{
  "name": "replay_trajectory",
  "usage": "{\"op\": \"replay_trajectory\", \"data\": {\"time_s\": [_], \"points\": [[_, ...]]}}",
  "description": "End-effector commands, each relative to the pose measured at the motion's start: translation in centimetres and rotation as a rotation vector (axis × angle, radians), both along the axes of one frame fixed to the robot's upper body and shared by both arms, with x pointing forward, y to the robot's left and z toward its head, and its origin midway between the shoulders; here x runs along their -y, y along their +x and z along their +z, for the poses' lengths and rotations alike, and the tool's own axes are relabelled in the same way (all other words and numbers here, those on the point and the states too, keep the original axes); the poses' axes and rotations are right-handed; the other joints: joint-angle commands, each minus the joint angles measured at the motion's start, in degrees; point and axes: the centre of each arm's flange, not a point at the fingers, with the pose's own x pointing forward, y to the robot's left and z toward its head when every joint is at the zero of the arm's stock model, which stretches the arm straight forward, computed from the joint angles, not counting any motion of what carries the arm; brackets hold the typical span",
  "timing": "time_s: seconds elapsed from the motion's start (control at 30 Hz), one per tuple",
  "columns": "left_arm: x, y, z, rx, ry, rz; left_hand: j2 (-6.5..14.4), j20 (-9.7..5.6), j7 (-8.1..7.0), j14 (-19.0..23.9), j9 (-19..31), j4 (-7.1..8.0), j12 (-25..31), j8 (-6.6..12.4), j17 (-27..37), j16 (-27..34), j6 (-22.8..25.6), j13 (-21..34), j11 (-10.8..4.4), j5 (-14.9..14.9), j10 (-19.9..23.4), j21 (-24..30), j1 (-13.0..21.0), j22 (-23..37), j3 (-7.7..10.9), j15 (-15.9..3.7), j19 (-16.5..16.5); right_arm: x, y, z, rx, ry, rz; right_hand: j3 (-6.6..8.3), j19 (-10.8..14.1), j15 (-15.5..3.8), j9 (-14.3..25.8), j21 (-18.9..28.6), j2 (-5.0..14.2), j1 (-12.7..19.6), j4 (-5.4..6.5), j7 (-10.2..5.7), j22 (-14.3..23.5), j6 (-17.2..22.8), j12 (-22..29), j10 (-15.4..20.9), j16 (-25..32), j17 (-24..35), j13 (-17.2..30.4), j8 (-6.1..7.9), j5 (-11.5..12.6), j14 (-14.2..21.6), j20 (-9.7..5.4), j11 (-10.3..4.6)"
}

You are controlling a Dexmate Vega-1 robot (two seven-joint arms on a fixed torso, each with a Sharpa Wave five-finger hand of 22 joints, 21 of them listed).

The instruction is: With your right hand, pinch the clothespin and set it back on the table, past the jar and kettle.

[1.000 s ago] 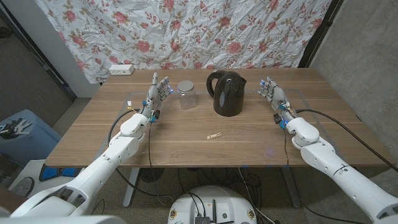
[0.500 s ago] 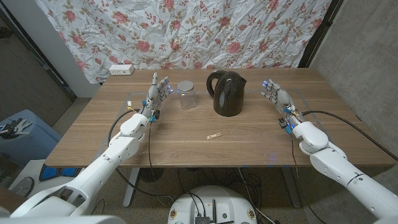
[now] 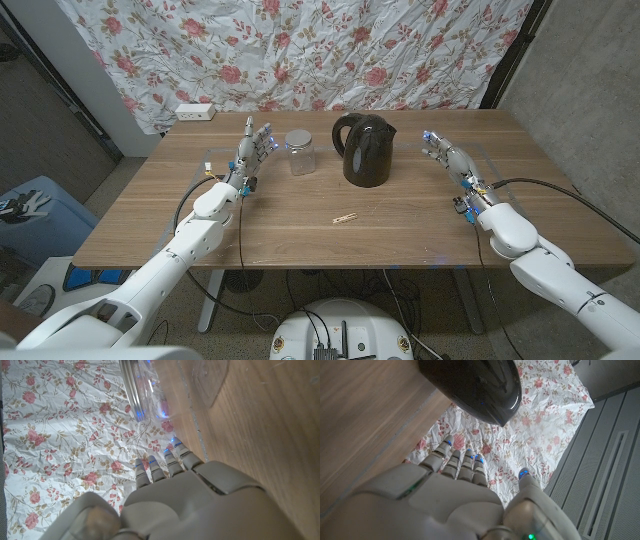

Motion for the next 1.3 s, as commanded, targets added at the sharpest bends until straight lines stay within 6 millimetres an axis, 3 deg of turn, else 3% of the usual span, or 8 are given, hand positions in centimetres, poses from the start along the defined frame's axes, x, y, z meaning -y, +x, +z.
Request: {"op": "replay_trajectory", "data": {"time_s": [0.03,0.3,0.47,0.7,0.77,0.87,1.0,1.3], "points": [[0.0,0.0,0.0,0.000,0.000,0.000,0.5,0.07,-0.50,0.5,0.3,0.32,0.3,0.36,0.2,0.3,0.0,0.1,-0.30,0.2,0.2,0.4,0.2,0.1,0.05,-0.35,0.5,-1.3,-2.3,-0.2,0.042,-0.145,-0.022,0.16,-0.7,-0.07,0.1,-0.1,-0.01,0.0,-0.47,-0.17,0.2,-0.5,0.2,-0.6,-0.1,0.0,0.1,0.13,0.0,-0.4,0.26,-0.31],[0.0,0.0,0.0,0.000,0.000,0.000,0.5,0.03,-0.50,0.5,0.3,0.32,0.3,0.36,0.2,0.3,0.0,0.1,-0.32,0.2,0.2,0.4,0.2,0.1,0.04,-0.43,0.5,-2.4,-3.9,0.1,0.055,-0.245,-0.058,0.36,-1.8,0.46,0.1,-0.2,-0.14,0.5,-1.17,-0.93,0.2,-1.7,-0.1,-1.7,-0.4,-0.2,0.1,-0.20,-0.1,-1.1,0.44,-0.03],[0.0,0.0,0.0,0.000,0.000,0.000,0.5,0.06,-0.50,0.5,0.3,0.32,0.4,0.36,0.2,0.3,0.0,0.1,-0.39,0.2,0.2,0.4,0.2,0.1,0.04,-0.36,0.5,-3.7,-4.6,0.1,0.055,-0.316,-0.078,0.63,-2.5,1.98,0.2,-0.1,-0.20,1.1,-1.97,-1.82,0.2,-2.9,-0.4,-3.5,-0.6,-0.4,0.2,-0.32,-0.3,-1.8,1.22,-0.06],[0.0,0.0,0.0,0.000,0.000,0.000,0.5,0.07,-0.50,0.5,0.3,0.32,0.3,0.36,0.2,0.3,0.0,0.1,-0.43,0.2,0.2,0.4,0.2,0.1,0.05,-0.39,0.5,-5.4,-5.5,0.3,0.095,-0.409,-0.121,0.78,-5.3,1.67,0.2,-0.6,-0.47,1.5,-2.82,-2.05,0.2,-4.1,-0.3,-4.5,-0.9,-0.6,0.2,-0.30,-0.4,-3.1,1.61,-1.03],[0.0,0.0,0.0,0.000,0.000,0.000,0.5,0.06,-0.50,0.5,0.3,0.32,0.4,0.36,0.2,0.3,0.0,0.1,-0.39,0.2,0.2,0.4,0.2,0.1,0.05,-0.40,0.5,-5.9,-5.8,0.3,0.101,-0.433,-0.132,0.86,-6.3,2.60,0.2,-0.5,-0.58,1.7,-3.22,-1.92,0.2,-4.5,-0.4,-5.4,-1.1,-0.8,0.2,-0.22,-0.5,-3.8,1.81,-0.96],[0.0,0.0,0.0,0.000,0.000,0.000,0.5,0.06,-0.50,0.5,0.3,0.32,0.4,0.36,0.2,0.3,0.0,0.1,-0.43,0.2,0.2,0.4,0.2,0.1,0.05,-0.41,0.5,-6.6,-6.2,0.2,0.108,-0.473,-0.151,0.97,-7.5,3.91,0.2,-0.4,-0.63,1.9,-3.69,-2.26,0.3,-5.2,-0.5,-6.9,-1.3,-0.9,0.2,-0.19,-0.6,-5.1,2.89,-0.13],[0.0,0.0,0.0,0.000,0.000,0.000,0.5,0.01,-0.50,0.5,0.3,0.32,0.4,0.36,0.2,0.3,0.0,0.1,-0.38,0.2,0.2,0.4,0.2,0.1,0.05,-0.40,0.5,-7.5,-6.7,0.0,0.124,-0.525,-0.174,1.16,-8.5,3.89,0.3,-0.4,-0.87,2.4,-4.33,-2.53,0.3,-5.6,-0.4,-7.6,-1.5,-1.0,0.3,-0.12,-0.6,-6.1,4.00,0.05],[0.0,0.0,0.0,0.000,0.000,0.000,0.5,0.02,-0.49,0.5,0.3,0.32,0.3,0.36,0.2,0.3,0.0,0.1,-0.29,0.2,0.1,0.4,0.2,0.1,0.04,-0.38,0.5,-9.1,-7.2,-0.3,0.146,-0.635,-0.216,1.85,-10.1,4.66,0.4,-0.3,-2.02,4.6,-6.47,-2.88,0.3,-6.8,-0.5,-10.1,-1.7,-1.3,0.4,0.08,-0.6,-8.2,5.09,0.10]]}}
